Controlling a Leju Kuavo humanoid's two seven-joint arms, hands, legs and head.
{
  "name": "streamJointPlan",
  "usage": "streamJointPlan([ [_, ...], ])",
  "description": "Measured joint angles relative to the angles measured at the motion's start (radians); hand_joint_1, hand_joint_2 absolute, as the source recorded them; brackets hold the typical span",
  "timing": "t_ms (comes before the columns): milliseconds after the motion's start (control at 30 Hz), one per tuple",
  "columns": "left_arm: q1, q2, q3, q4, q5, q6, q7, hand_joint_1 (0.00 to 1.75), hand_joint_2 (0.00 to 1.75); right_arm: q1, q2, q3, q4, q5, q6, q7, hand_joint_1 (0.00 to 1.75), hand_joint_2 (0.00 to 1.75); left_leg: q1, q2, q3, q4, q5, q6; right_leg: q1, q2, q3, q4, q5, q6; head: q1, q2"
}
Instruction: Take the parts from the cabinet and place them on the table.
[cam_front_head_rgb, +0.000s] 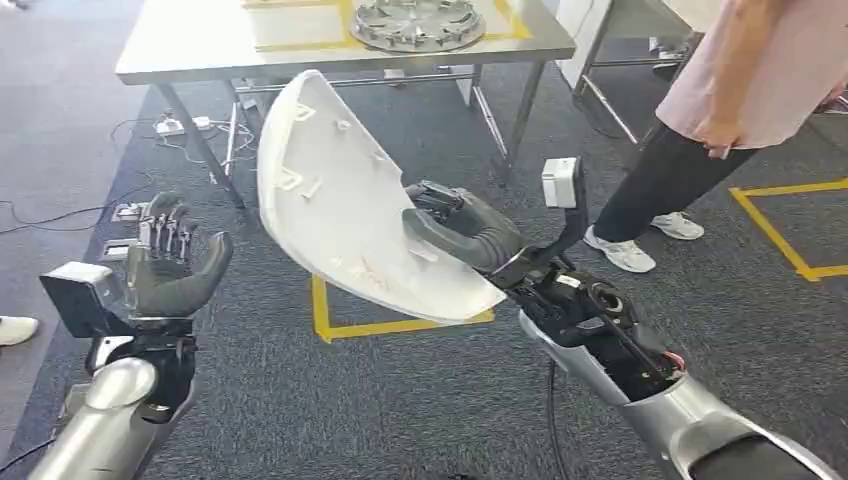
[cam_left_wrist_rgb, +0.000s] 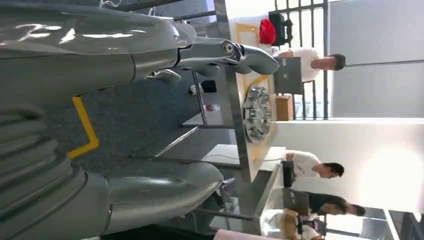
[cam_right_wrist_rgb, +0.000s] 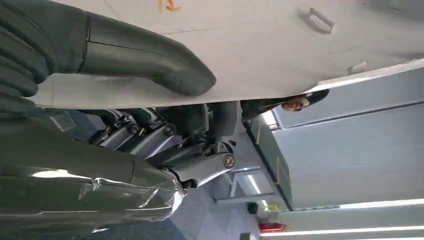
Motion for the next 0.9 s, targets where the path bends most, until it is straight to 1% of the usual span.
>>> streamJointPlan([
  [33, -0.001, 0.000, 0.000, 0.000, 0.000, 0.001, 0.000, 0.00, 1.75, -0.001, 0.000, 0.001, 0.000, 0.000, 0.000, 0.000, 1.75, 1.75, 0.000, -0.001, 0.000, 0.005, -0.008, -0.009, -0.002, 0.004, 0.023, -0.055, 0.009, 0.004, 0.005, 0.000],
  [67, -0.002, 0.001, 0.000, 0.000, 0.000, 0.002, 0.000, 0.00, 1.75, -0.003, 0.000, 0.003, 0.001, -0.001, 0.000, 0.000, 1.75, 1.75, -0.008, -0.003, -0.005, 0.012, -0.011, -0.016, 0.006, 0.007, 0.046, -0.078, -0.010, -0.003, 0.008, 0.000],
  [100, -0.002, 0.001, 0.000, 0.000, 0.000, 0.001, 0.000, 0.00, 1.75, -0.003, 0.000, 0.004, 0.000, -0.001, 0.000, 0.000, 1.75, 1.75, -0.008, -0.004, -0.011, 0.013, -0.009, -0.022, 0.004, 0.007, 0.043, -0.076, -0.017, -0.020, 0.001, 0.000],
  [133, -0.001, 0.001, -0.001, 0.000, 0.000, 0.002, 0.000, 0.00, 1.75, -0.001, 0.000, 0.005, 0.000, -0.001, 0.000, 0.000, 1.75, 1.75, -0.006, -0.003, -0.011, 0.012, -0.009, -0.025, 0.007, 0.008, 0.040, -0.076, -0.019, -0.024, -0.010, 0.000],
  [167, -0.001, 0.001, -0.001, 0.000, 0.000, 0.001, 0.000, 0.00, 1.75, -0.001, -0.001, 0.004, 0.001, -0.001, 0.000, 0.000, 1.75, 1.75, -0.004, -0.002, -0.009, 0.008, -0.009, -0.030, 0.010, 0.010, 0.040, -0.074, -0.021, -0.033, -0.007, 0.000],
  [200, -0.001, 0.002, -0.001, 0.000, 0.000, 0.002, 0.000, 0.00, 1.75, -0.002, -0.001, 0.004, 0.000, -0.001, 0.000, 0.000, 1.75, 1.75, -0.002, 0.000, -0.011, 0.013, -0.019, -0.038, 0.003, 0.010, 0.050, -0.079, -0.021, -0.042, -0.006, 0.000],
  [233, -0.001, 0.002, -0.001, 0.000, 0.000, 0.003, 0.000, 0.00, 1.75, -0.003, -0.001, 0.005, -0.002, -0.001, 0.000, -0.001, 1.75, 1.75, -0.002, 0.005, -0.011, 0.033, -0.027, -0.042, 0.003, 0.010, 0.057, -0.080, -0.024, -0.047, -0.011, 0.000],
  [267, -0.005, 0.002, -0.001, 0.000, 0.000, 0.003, 0.000, 0.00, 1.75, -0.004, -0.001, 0.004, -0.002, -0.001, 0.000, -0.001, 1.75, 1.75, -0.002, 0.006, -0.042, 0.091, -0.050, -0.044, 0.004, 0.009, 0.063, -0.081, -0.028, -0.053, -0.024, 0.000],
  [300, -0.006, 0.002, -0.001, 0.000, 0.000, 0.003, 0.000, 0.00, 1.75, -0.004, -0.001, 0.005, -0.001, -0.001, 0.000, -0.001, 1.75, 1.75, -0.002, 0.007, -0.096, 0.185, -0.082, -0.046, 0.006, 0.008, 0.066, -0.081, -0.033, -0.058, -0.035, 0.000],
  [333, -0.003, 0.002, -0.001, 0.000, 0.000, 0.003, 0.000, 0.00, 1.75, -0.003, -0.001, 0.006, -0.001, -0.001, 0.000, 0.000, 1.75, 1.75, -0.002, 0.007, -0.157, 0.281, -0.110, -0.047, 0.008, 0.008, 0.068, -0.081, -0.037, -0.063, -0.039, 0.000],
  [367, 0.001, 0.002, -0.001, 0.000, 0.000, 0.003, 0.000, 0.00, 1.75, -0.001, -0.001, 0.006, 0.000, -0.001, 0.000, 0.000, 1.75, 1.75, -0.003, 0.007, -0.207, 0.349, -0.120, -0.046, 0.011, 0.008, 0.072, -0.081, -0.042, -0.065, -0.040, 0.000],
  [400, 0.004, 0.002, -0.001, 0.000, 0.000, 0.003, 0.000, 0.00, 1.75, 0.000, -0.001, 0.006, 0.000, -0.001, 0.000, 0.000, 1.75, 1.75, -0.004, 0.007, -0.231, 0.363, -0.102, -0.041, 0.014, 0.009, 0.079, -0.081, -0.048, -0.066, -0.042, 0.000],
  [433, 0.005, 0.002, -0.001, 0.000, 0.000, 0.003, 0.000, 0.00, 1.75, 0.001, -0.001, 0.006, 0.000, -0.001, 0.000, 0.000, 1.75, 1.75, -0.007, 0.006, -0.226, 0.327, -0.063, -0.034, 0.016, 0.010, 0.089, -0.081, -0.055, -0.067, -0.043, 0.000],
  [467, 0.004, 0.003, -0.001, 0.000, 0.000, 0.003, 0.000, 0.00, 1.75, 0.000, -0.001, 0.006, 0.000, -0.001, 0.000, 0.000, 1.75, 1.75, -0.010, 0.006, -0.200, 0.255, -0.010, -0.024, 0.018, 0.012, 0.100, -0.082, -0.063, -0.066, -0.045, 0.000],
  [500, 0.003, 0.003, -0.001, 0.000, 0.000, 0.003, 0.000, 0.00, 1.75, 0.000, -0.001, 0.006, 0.000, -0.001, 0.000, 0.000, 1.75, 1.75, -0.016, 0.007, -0.157, 0.150, 0.051, -0.013, 0.021, 0.012, 0.113, -0.082, -0.072, -0.065, -0.045, 0.000],
  [533, 0.002, 0.003, -0.001, 0.000, 0.000, 0.003, 0.000, 0.00, 1.75, 0.000, -0.001, 0.006, 0.000, -0.001, 0.000, 0.000, 1.75, 1.75, -0.024, 0.008, -0.120, 0.054, 0.095, 0.002, 0.020, 0.012, 0.119, -0.085, -0.081, -0.064, -0.047, 0.000],
  [567, 0.001, 0.003, -0.002, 0.000, 0.000, 0.003, 0.000, 0.00, 1.75, -0.001, -0.001, 0.006, 0.000, -0.001, 0.000, 0.000, 1.75, 1.75, -0.031, 0.010, -0.103, 0.045, 0.073, 0.011, 0.027, 0.012, 0.120, -0.086, -0.087, -0.057, -0.047, 0.000],
  [600, 0.000, 0.003, -0.002, -0.001, 0.000, 0.003, 0.000, 0.00, 1.75, -0.001, -0.001, 0.006, 0.000, -0.001, 0.000, 0.000, 1.75, 1.75, -0.036, 0.007, -0.099, 0.016, 0.065, 0.007, 0.023, 0.014, 0.117, -0.087, -0.089, -0.052, -0.047, 0.000],
  [633, 0.000, 0.003, -0.002, -0.001, 0.000, 0.003, 0.000, 0.00, 1.75, 0.000, -0.001, 0.007, 0.000, -0.001, -0.001, 0.000, 1.75, 1.75, -0.037, 0.006, -0.100, 0.021, 0.062, 0.009, 0.018, 0.013, 0.120, -0.094, -0.089, -0.047, -0.050, 0.000],
  [667, 0.000, 0.003, -0.002, -0.002, 0.000, 0.003, 0.000, 0.00, 1.75, 0.003, -0.001, 0.007, 0.000, -0.001, -0.001, 0.000, 1.75, 1.75, -0.034, 0.006, -0.093, 0.013, 0.055, 0.016, 0.022, 0.013, 0.128, -0.086, -0.084, -0.040, -0.048, 0.000],
  [700, 0.001, 0.003, -0.002, -0.003, 0.000, 0.003, 0.000, 0.00, 1.75, 0.002, -0.001, 0.006, 0.000, -0.001, 0.000, 0.000, 1.75, 1.75, -0.034, 0.004, -0.079, 0.006, 0.051, 0.019, 0.022, 0.011, 0.140, -0.094, -0.091, -0.036, -0.047, 0.000],
  [733, 0.001, 0.003, -0.003, -0.004, 0.000, 0.003, 0.000, 0.00, 1.75, 0.003, -0.001, 0.006, 0.000, -0.001, 0.000, -0.001, 1.75, 1.75, -0.027, 0.004, -0.063, -0.002, 0.047, 0.022, 0.019, 0.007, 0.129, -0.080, -0.101, -0.032, -0.045, 0.000],
  [767, -0.002, 0.003, -0.003, -0.005, 0.000, 0.002, 0.000, 0.00, 1.75, 0.001, -0.001, 0.006, 0.000, -0.001, 0.000, -0.001, 1.75, 1.75, -0.027, 0.003, -0.051, -0.004, 0.043, 0.028, 0.022, 0.008, 0.105, -0.023, -0.113, -0.033, -0.042, 0.000],
  [800, -0.002, 0.002, -0.003, -0.004, 0.000, 0.002, 0.000, 0.00, 1.75, 0.000, -0.001, 0.006, 0.000, -0.001, 0.000, -0.001, 1.75, 1.75, -0.027, 0.003, -0.045, -0.004, 0.036, 0.030, 0.022, 0.008, 0.056, 0.065, -0.137, -0.032, -0.032, 0.000],
  [833, 0.002, 0.002, -0.003, -0.004, 0.000, 0.002, 0.000, 0.00, 1.75, 0.002, -0.001, 0.006, 0.000, -0.001, 0.000, 0.000, 1.75, 1.75, -0.028, 0.003, -0.039, -0.004, 0.029, 0.030, 0.022, 0.008, 0.000, 0.154, -0.169, -0.030, -0.026, 0.000],
  [867, 0.005, 0.002, -0.004, -0.004, 0.000, 0.002, 0.000, 0.00, 1.75, 0.007, -0.001, 0.006, 0.000, -0.001, 0.000, 0.000, 1.75, 1.75, -0.029, 0.003, -0.032, -0.004, 0.021, 0.030, 0.023, 0.008, -0.045, 0.218, -0.197, -0.029, -0.026, 0.000],
  [900, 0.007, 0.002, -0.004, -0.004, 0.000, 0.002, 0.000, 0.00, 1.75, 0.011, -0.001, 0.006, 0.000, -0.001, 0.000, 0.000, 1.75, 1.75, -0.029, 0.002, -0.022, -0.003, 0.013, 0.031, 0.024, 0.008, -0.074, 0.243, -0.202, -0.028, -0.024, 0.000],
])
